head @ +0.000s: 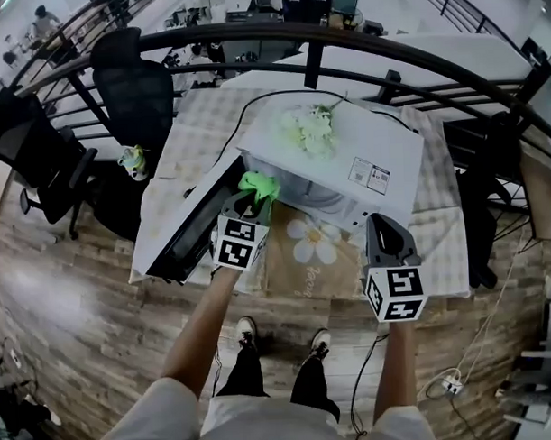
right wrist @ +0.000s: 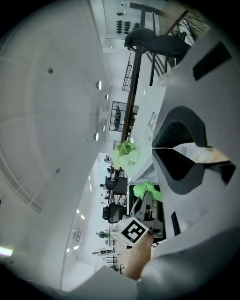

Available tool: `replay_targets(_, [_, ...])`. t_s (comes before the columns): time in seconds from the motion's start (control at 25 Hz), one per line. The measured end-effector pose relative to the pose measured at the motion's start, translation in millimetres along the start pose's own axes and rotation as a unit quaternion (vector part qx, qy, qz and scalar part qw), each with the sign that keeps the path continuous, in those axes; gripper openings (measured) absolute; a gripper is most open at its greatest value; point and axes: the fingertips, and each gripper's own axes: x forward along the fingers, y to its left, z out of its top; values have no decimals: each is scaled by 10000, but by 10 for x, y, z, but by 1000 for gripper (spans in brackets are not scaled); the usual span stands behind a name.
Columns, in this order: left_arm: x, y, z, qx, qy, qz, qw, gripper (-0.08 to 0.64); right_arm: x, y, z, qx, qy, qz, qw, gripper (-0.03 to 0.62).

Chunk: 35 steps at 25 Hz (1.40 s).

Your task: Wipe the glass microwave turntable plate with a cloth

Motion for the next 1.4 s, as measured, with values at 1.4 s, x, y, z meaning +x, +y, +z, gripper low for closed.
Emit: replay_targets(1.4, [1968,-1582,-250,1135,254,-1268,9851,87,109,-147,-928,-16,190,12,9998,8])
